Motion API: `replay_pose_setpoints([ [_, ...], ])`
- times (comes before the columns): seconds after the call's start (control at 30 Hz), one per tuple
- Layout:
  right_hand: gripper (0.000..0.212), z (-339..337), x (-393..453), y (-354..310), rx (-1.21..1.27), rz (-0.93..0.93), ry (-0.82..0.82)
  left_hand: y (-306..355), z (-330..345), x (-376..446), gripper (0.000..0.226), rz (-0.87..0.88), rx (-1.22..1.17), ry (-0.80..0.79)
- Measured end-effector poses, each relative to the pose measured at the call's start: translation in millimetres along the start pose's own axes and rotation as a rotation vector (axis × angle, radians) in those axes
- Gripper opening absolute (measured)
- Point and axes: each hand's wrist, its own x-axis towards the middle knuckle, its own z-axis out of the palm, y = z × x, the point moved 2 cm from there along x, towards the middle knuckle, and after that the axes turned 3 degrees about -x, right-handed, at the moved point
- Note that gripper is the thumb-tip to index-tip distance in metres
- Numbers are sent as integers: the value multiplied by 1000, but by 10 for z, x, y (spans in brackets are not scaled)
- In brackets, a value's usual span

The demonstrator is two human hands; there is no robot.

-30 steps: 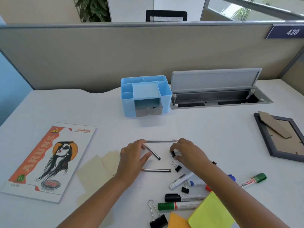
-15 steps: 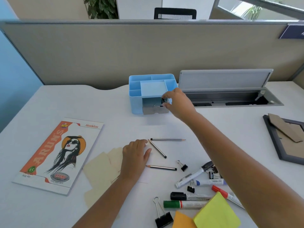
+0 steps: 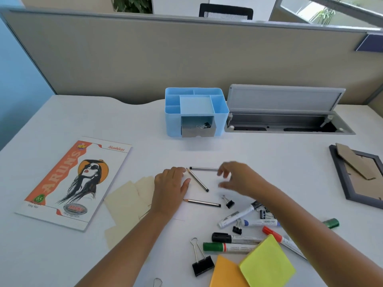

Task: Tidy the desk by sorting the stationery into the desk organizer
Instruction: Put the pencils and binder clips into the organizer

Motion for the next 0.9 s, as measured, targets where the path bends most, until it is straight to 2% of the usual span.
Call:
replay_pose_setpoints([
  [0.1, 37, 225, -189, 99, 11, 80, -63, 1, -10, -6, 25, -20, -18, -28],
  [0.2, 41, 356, -305, 135, -20, 108, -43, 24, -32, 2, 30, -23, -23, -32],
  [0.33, 24, 368, -337, 145, -78, 78, 23, 39, -46, 5, 29, -10, -19, -30],
  [0.5, 23, 203, -188, 81, -47, 65, 22, 22, -22, 9, 28, -6, 5, -20],
  [0.8, 17, -670, 658, -509, 82, -43, 385, 63, -50, 15, 19, 44, 63, -24],
  [0.9, 22, -782, 891, -606, 58, -46, 431, 63, -53, 50, 18, 14, 74, -79],
])
